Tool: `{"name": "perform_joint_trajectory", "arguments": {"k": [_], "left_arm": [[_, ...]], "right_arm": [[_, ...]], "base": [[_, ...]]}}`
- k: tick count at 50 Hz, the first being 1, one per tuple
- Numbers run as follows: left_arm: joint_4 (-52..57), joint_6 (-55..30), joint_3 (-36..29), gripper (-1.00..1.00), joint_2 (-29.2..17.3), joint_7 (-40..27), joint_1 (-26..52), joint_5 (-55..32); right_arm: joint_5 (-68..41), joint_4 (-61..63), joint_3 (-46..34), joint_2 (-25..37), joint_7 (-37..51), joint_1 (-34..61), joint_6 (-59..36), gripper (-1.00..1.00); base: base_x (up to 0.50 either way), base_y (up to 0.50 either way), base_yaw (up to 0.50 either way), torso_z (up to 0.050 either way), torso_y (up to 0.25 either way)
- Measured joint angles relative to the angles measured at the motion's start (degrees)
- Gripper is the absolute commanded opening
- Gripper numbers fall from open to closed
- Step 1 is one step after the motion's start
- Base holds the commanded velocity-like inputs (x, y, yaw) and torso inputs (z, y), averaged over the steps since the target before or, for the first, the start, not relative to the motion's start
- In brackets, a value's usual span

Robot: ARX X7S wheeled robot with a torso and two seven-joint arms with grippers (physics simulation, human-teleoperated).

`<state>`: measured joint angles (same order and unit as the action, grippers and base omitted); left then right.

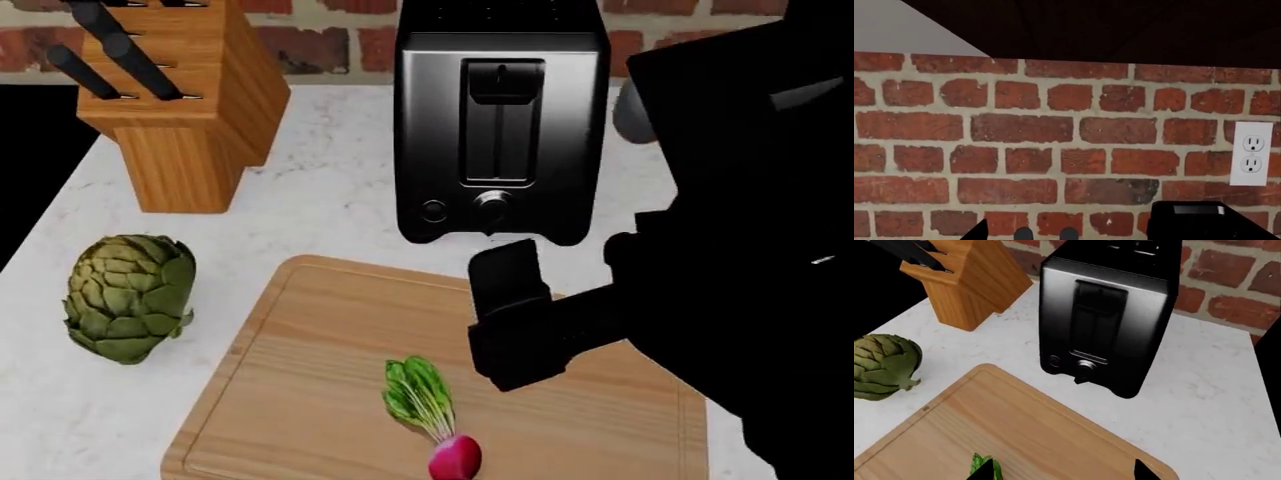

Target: Clear the non-vegetable object off the cutting board and place the vegetables onto it.

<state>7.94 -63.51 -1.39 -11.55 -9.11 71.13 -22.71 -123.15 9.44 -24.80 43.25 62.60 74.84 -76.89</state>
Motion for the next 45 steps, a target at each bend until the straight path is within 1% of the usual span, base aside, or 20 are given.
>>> {"name": "perform_joint_trajectory", "arguments": {"k": [8,20,45], "left_arm": [[-0.2,0.1,0.0,1.0,-0.1,-0.1,0.1,-0.3],[-0.5,0.8,-0.3,1.0,-0.3,-0.2,-0.3,-0.4],[-1.4,2.2,-0.8,1.0,-0.7,-0.5,-1.2,-0.7]], "right_arm": [[-5.0,-0.8,-3.4,-0.8,1.5,-1.6,1.8,1.0],[-8.4,-1.3,-6.9,-2.2,1.4,-3.9,2.6,1.0],[-7.7,-2.0,-11.0,-2.6,-0.7,-8.5,1.1,1.0]], "base": [[0.0,0.0,0.0,0.0,0.0],[0.0,0.0,0.0,0.0,0.0],[0.0,0.0,0.0,0.0,0.0]]}}
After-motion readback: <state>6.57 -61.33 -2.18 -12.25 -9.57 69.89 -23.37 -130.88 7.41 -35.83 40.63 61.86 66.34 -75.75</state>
